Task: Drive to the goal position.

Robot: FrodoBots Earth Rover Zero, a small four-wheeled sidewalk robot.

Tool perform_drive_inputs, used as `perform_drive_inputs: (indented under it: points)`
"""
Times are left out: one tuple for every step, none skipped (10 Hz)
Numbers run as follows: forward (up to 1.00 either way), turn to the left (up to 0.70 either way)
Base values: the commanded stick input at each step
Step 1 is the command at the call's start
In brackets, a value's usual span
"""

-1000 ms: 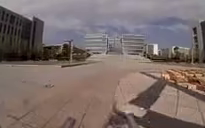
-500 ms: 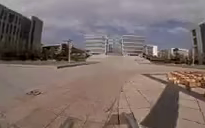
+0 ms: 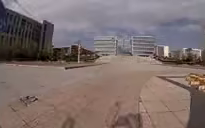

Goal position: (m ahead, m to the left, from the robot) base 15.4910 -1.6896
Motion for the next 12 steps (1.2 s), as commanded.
perform_drive_inputs:
  points:
    - [1.00, 0.00]
    - [1.00, 0.00]
    - [1.00, -0.10]
    - [1.00, -0.21]
    - [1.00, -0.36]
    - [1.00, -0.36]
    - [1.00, -0.36]
    - [1.00, -0.31]
    - [1.00, 0.00]
    - [1.00, 0.00]
    - [1.00, 0.00]
    - [1.00, 0.00]
